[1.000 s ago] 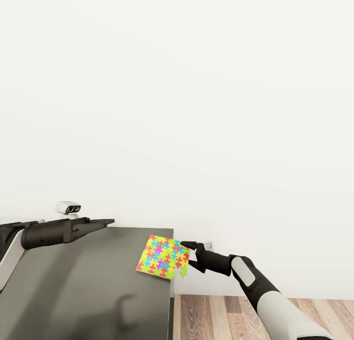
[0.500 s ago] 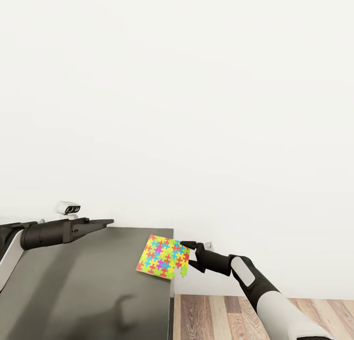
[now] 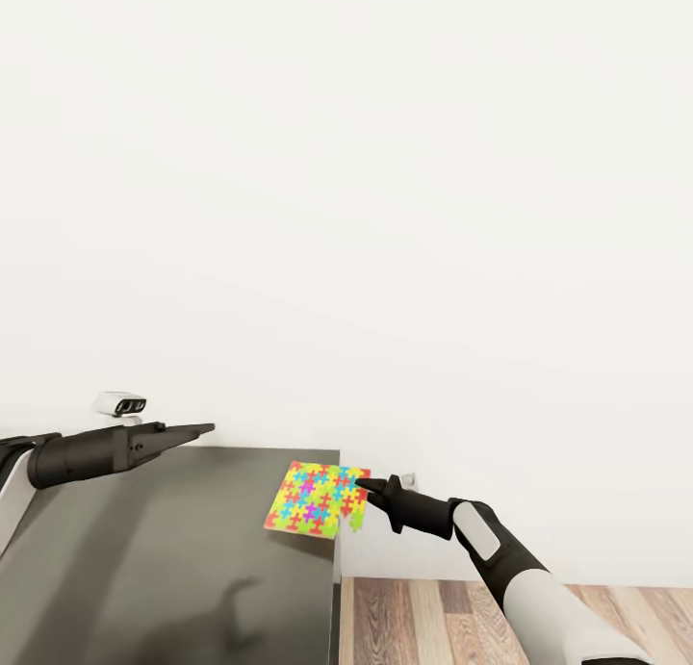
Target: Put all the toys in the child's room - the three board games (two on the bed and one on the table), the two jigsaw puzzles on the table, and the tennis ball on the table - inside the toy box on the table in the child's room.
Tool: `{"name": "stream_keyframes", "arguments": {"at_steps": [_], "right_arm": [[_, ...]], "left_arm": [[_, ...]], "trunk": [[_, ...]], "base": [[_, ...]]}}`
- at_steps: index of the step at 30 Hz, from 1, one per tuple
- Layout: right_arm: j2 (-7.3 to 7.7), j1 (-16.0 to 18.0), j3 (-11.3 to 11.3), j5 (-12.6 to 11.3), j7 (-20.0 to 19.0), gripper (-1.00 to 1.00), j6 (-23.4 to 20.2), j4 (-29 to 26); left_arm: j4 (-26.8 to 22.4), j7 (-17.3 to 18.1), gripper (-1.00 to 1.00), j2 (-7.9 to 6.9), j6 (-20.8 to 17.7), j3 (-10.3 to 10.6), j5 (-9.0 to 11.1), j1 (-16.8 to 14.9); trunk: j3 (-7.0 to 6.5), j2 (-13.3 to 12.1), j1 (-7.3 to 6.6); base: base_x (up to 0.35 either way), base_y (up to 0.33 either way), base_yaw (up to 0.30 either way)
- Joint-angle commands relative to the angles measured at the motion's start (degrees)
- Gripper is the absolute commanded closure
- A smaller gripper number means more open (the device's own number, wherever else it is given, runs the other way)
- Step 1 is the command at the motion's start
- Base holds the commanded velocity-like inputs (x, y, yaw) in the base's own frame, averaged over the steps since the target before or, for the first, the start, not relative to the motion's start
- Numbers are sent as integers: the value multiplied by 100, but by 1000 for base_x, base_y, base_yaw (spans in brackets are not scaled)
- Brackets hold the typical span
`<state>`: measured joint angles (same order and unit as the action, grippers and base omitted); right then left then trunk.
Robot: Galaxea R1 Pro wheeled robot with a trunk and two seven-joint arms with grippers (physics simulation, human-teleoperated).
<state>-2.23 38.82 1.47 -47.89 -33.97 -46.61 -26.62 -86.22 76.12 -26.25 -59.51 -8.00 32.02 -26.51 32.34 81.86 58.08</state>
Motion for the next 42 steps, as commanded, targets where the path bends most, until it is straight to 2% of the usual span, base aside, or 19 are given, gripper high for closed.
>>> {"name": "stream_keyframes", "arguments": {"at_steps": [1, 9, 11, 13, 16, 24, 27, 32, 39, 42], "right_arm": [[7, 2, 11, -1, -4, 100, -11, 0], [48, 5, 43, 6, 2, 100, -27, -50], [65, 9, 53, 15, 3, 100, -102, -154], [81, 9, 66, 33, 4, 100, -239, -437], [94, -8, 60, 25, -20, 100, -331, -717], [98, -58, 42, 81, -774, 100, -285, -774], [145, -64, 42, 85, -824, 100, -280, -775], [299, -67, 29, 46, -863, 100, -276, -776], [335, -67, 14, 30, -1227, 100, -281, -784], [339, -67, 12, 31, -1255, 100, -279, -775]], "left_arm": [[0, 10, -100, -2, -49, 2, 19, -3], [90, 0, -100, -1, -49, 66, 3, 0], [136, -6, -100, -2, -49, 76, -97, 26], [162, 4, -100, 2, -49, 80, -284, 75], [173, 22, -100, 11, -49, 91, -384, 98], [175, 34, -100, 43, -49, 104, -412, 102], [175, 34, -100, 52, -49, 111, -415, 103], [175, 34, -100, 55, -49, 244, -419, 103], [175, 34, -100, 20, -49, 251, -422, 103], [175, 34, -100, 16, -49, 253, -424, 103]], "trunk": [[-13, -39, -23], [-156, -359, -199], [-192, -440, -242], [-228, -520, -286], [-282, -640, -352], [-426, -961, -528], [-479, -1081, -594], [-569, -1282, -704], [-695, -1563, -857], [-749, -1683, -923]], "base": [[0, 0, 0], [0, 0, 0], [0, 0, 0], [0, 0, 0], [-64, 0, 0], [-163, 0, 0], [-150, 0, 0], [-114, 0, 0], [-58, 0, 0], [-2, 0, 0]]}}
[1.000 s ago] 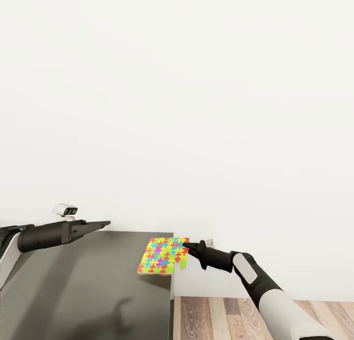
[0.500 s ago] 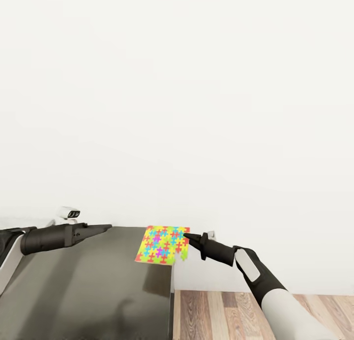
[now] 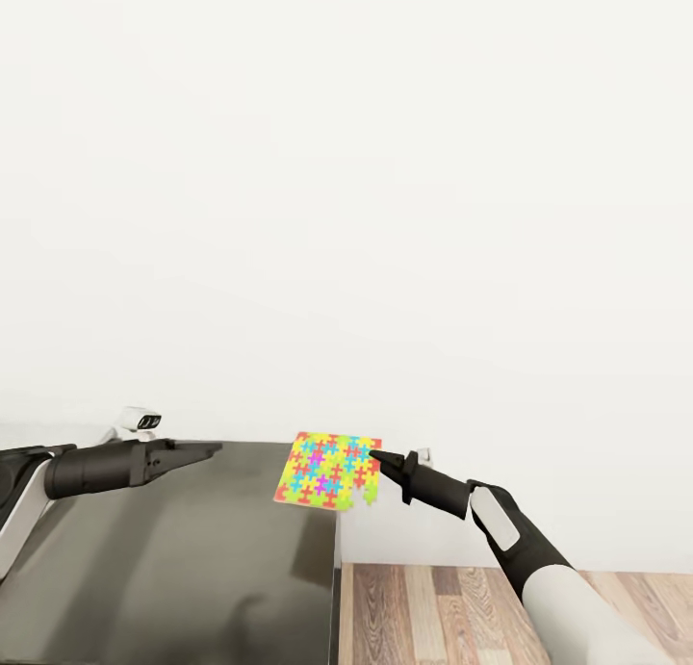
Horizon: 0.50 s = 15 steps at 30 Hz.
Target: Put all the toys in the child's room - the three board games (two on the bed and one on the table), the two jigsaw puzzles on the table, and the tennis ball on the table - inside the toy box on the table in the child's room.
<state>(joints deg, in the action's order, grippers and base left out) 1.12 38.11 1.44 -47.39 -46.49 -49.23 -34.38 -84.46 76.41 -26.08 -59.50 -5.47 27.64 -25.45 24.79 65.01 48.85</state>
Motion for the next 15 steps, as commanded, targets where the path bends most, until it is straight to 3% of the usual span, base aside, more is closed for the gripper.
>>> {"name": "stream_keyframes", "arguments": {"at_steps": [1, 6, 10, 15], "right_arm": [[3, 3, 15, -18, -10, 100, -12, 6], [44, 4, 14, -15, -11, 100, -15, -7], [262, 4, 14, 18, 15, 100, -6, -75], [479, 4, 14, -24, -22, 100, 62, -89]], "left_arm": [[-1, 5, -100, -2, -50, 1, 14, -3], [-1, 5, -100, -10, -50, 3, 13, -3], [-1, 5, -100, -9, -50, 7, 17, -3], [-1, 5, -100, -2, -50, 10, 14, -3]], "trunk": [[-12, -38, -22], [-102, -238, -132], [-174, -399, -220], [-264, -599, -330]], "base": [[0, 0, 0], [-64, 0, 0], [-198, 0, 0], [-38, 0, 0]]}}
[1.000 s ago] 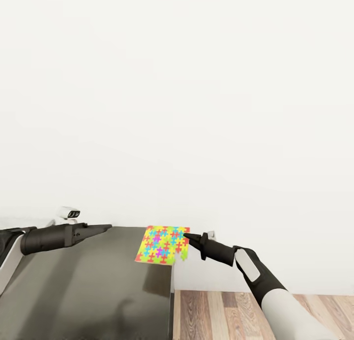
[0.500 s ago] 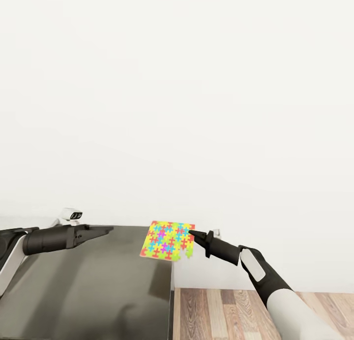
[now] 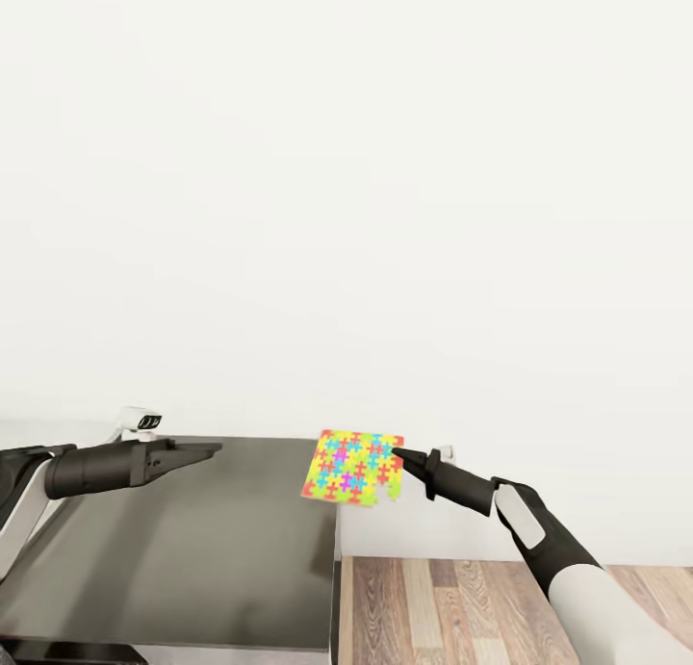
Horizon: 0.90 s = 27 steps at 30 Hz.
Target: Put all the toys in the child's room - the three board games (two on the bed and one on the table), the two jigsaw puzzles on the table, and the tennis ball on the table - inside the toy box on the table in the child's room.
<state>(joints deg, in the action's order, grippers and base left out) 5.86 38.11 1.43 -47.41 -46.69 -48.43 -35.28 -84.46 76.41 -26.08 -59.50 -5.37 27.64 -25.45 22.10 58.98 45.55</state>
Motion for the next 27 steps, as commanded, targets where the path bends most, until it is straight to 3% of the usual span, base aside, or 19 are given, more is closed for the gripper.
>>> {"name": "stream_keyframes", "arguments": {"at_steps": [1, 9, 19, 27], "right_arm": [[25, 4, 16, -26, -4, 100, 0, 2], [56, 10, 16, -7, -454, 100, 39, -2], [182, 38, 15, -16, -592, 100, 167, -5], [196, 39, 7, 8, -1005, 100, 426, 1]], "left_arm": [[-1, 5, -100, 2, -50, 1, 14, -4], [-1, 5, -100, 6, -50, 6, 14, -4], [-1, 5, -100, 5, -50, 3, 15, -4], [-1, 5, -100, 10, -50, 7, 14, -4]], "trunk": [[-12, -37, -22], [-163, -358, -198], [-408, -759, -418], [-611, -1080, -593]], "base": [[-7, 0, 0], [-1, 0, 26], [0, 0, 181], [0, 0, 193]]}}
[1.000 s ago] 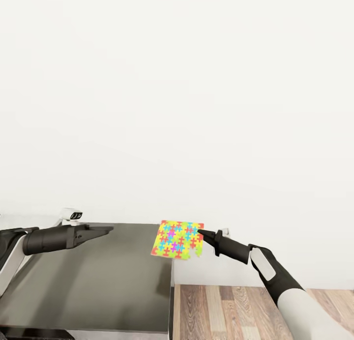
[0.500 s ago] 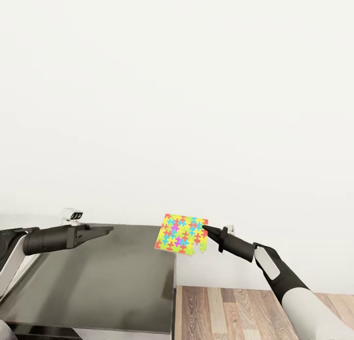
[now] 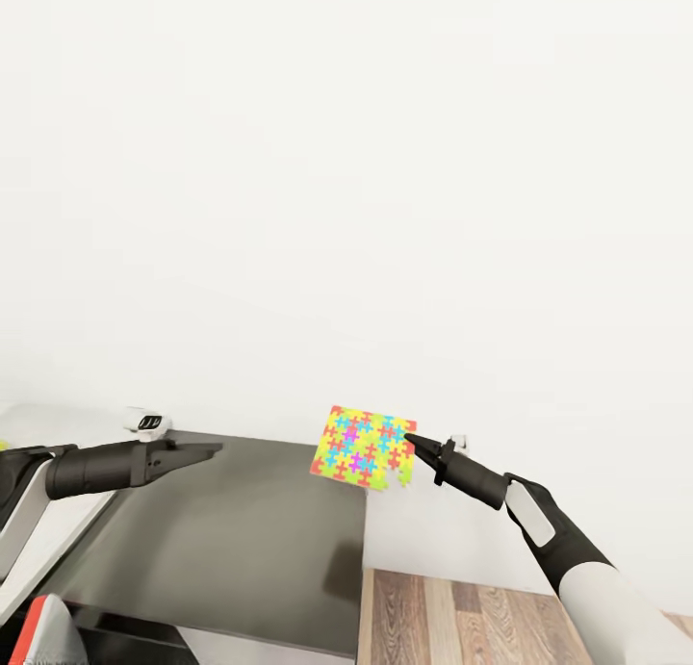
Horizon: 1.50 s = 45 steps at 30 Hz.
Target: Put all the toys in the child's room - the three board games (two on the bed and one on the table), the two jigsaw puzzles on the table, and the tennis ball on the table - inside the toy box on the table in the child's room.
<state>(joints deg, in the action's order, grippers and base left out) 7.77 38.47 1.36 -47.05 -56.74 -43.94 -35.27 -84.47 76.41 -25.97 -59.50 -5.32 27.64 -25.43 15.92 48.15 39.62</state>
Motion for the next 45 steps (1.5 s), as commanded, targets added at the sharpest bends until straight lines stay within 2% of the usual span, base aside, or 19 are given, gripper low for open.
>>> {"name": "stream_keyframes", "arguments": {"at_steps": [1, 9, 24, 45], "right_arm": [[5, 0, 14, -26, -4, 100, -21, 1], [5, 1, 14, -23, -12, 100, -18, 0], [1, -4, 23, -42, -19, 100, 105, -6], [-11, -4, 23, -31, 11, 100, 105, -8]], "left_arm": [[1, 5, -100, 1, -50, 3, 13, -6], [1, 5, -100, 4, -50, 5, 13, -6], [1, 7, -100, -4, -50, 5, 13, -6], [1, 14, -100, -14, -50, 0, 13, -6]], "trunk": [[-18, -36, -22], [-217, -357, -197], [-491, -959, -527], [-868, -1801, -988]], "base": [[0, 0, 192], [0, 0, 181], [0, 0, 24], [0, 0, 280]]}}
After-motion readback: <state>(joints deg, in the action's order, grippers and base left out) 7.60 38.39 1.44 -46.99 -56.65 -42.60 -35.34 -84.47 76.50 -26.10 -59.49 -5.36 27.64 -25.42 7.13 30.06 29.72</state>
